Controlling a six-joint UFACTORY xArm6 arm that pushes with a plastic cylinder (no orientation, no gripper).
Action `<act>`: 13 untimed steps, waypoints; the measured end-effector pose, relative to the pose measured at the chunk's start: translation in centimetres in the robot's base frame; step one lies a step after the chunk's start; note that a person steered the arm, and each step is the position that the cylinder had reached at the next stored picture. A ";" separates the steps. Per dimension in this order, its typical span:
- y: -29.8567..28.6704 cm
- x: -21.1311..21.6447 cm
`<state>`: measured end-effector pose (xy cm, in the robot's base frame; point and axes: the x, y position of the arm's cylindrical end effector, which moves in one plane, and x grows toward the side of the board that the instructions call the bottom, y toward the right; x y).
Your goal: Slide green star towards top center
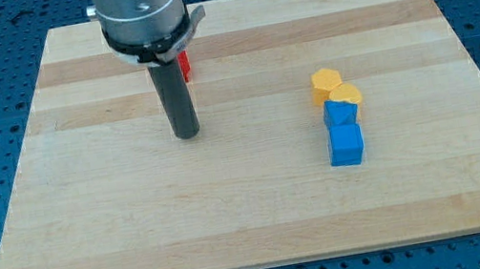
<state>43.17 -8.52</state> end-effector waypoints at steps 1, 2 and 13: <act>-1.7 -4.7; -3.8 -10.8; -17.7 -23.5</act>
<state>19.67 -26.17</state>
